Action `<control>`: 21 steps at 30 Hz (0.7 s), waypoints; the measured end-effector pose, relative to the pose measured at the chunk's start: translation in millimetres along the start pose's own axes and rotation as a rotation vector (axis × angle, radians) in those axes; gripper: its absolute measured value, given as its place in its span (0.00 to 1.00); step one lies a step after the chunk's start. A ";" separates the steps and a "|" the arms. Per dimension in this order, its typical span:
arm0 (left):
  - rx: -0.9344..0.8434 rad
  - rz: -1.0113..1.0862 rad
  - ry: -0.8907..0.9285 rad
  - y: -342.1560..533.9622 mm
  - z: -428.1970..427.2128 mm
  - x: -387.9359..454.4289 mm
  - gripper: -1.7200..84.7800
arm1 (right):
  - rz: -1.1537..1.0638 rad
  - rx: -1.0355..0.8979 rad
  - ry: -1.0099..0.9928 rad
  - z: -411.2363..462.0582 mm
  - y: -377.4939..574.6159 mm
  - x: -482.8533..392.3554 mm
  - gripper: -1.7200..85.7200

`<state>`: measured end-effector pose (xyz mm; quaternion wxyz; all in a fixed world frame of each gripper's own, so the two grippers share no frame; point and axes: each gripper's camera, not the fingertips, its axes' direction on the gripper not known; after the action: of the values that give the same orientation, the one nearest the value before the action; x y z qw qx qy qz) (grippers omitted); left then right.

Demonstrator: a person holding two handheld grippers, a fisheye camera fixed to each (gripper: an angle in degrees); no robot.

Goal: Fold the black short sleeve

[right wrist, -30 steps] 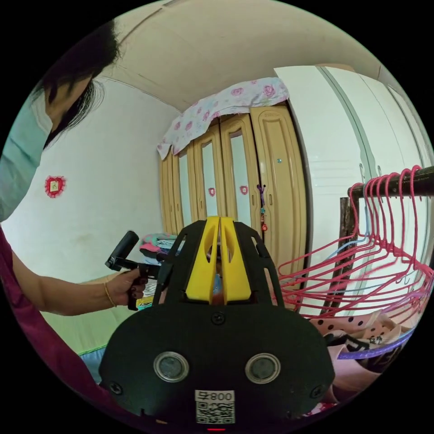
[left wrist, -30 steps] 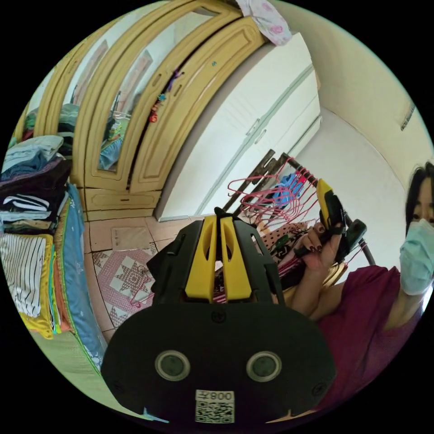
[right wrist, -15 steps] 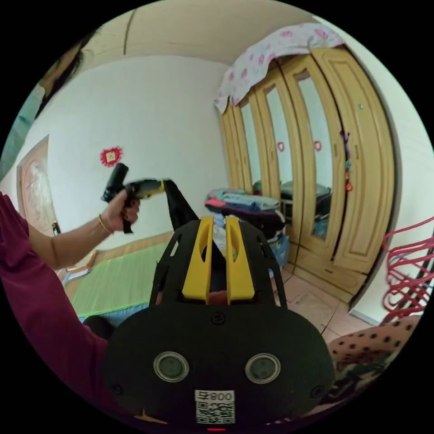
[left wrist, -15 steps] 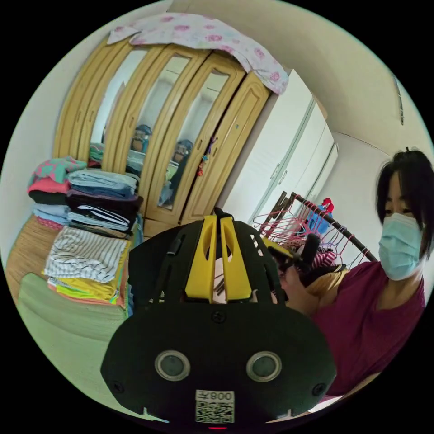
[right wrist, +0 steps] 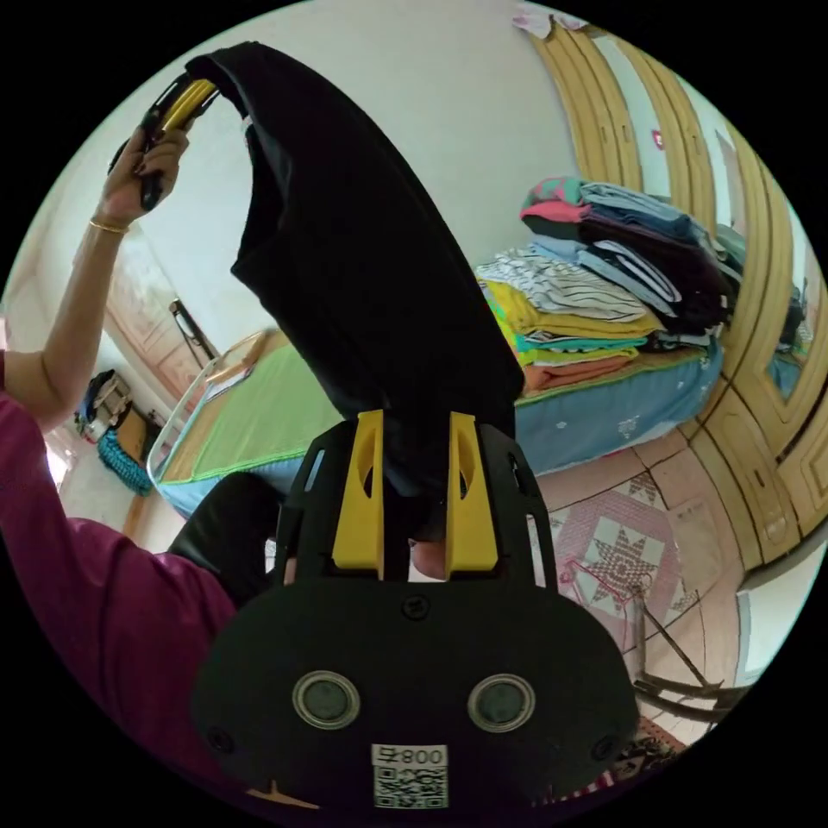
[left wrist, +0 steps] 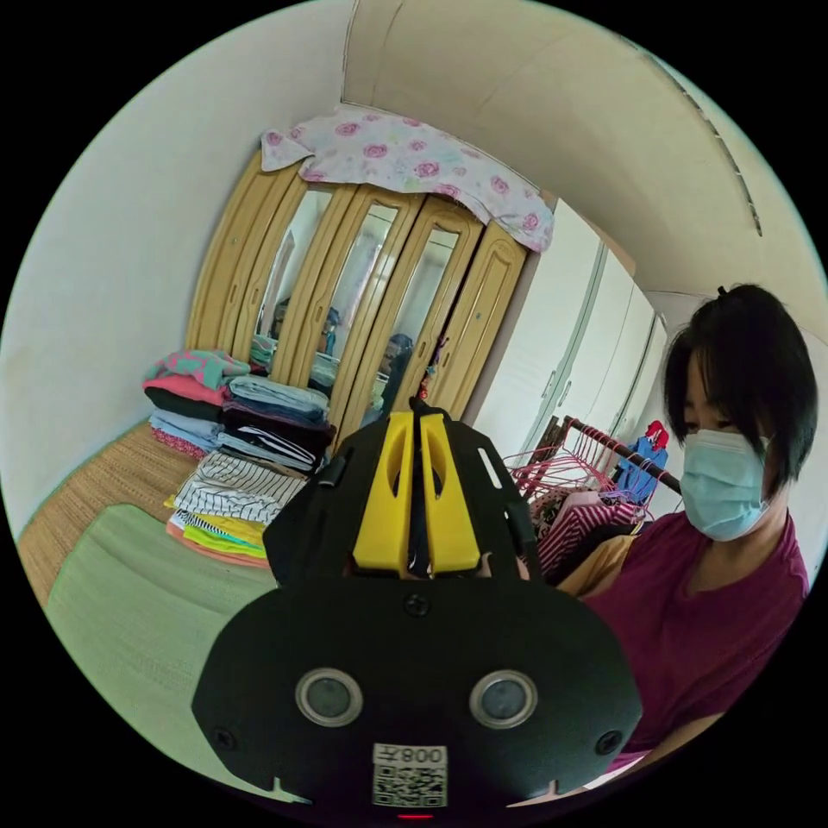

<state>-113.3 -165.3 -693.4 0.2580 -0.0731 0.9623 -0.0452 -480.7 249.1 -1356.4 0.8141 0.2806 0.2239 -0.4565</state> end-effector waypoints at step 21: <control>0.185 -0.086 -0.282 313.9 -256.1 -7.7 0.03 | -0.128 0.140 0.095 -57.6 93.1 12.2 0.02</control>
<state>-272.4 157.9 -507.8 0.3939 -0.0959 0.9043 -0.1337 -400.1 319.3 -1383.3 0.7501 0.3434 0.2471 -0.5083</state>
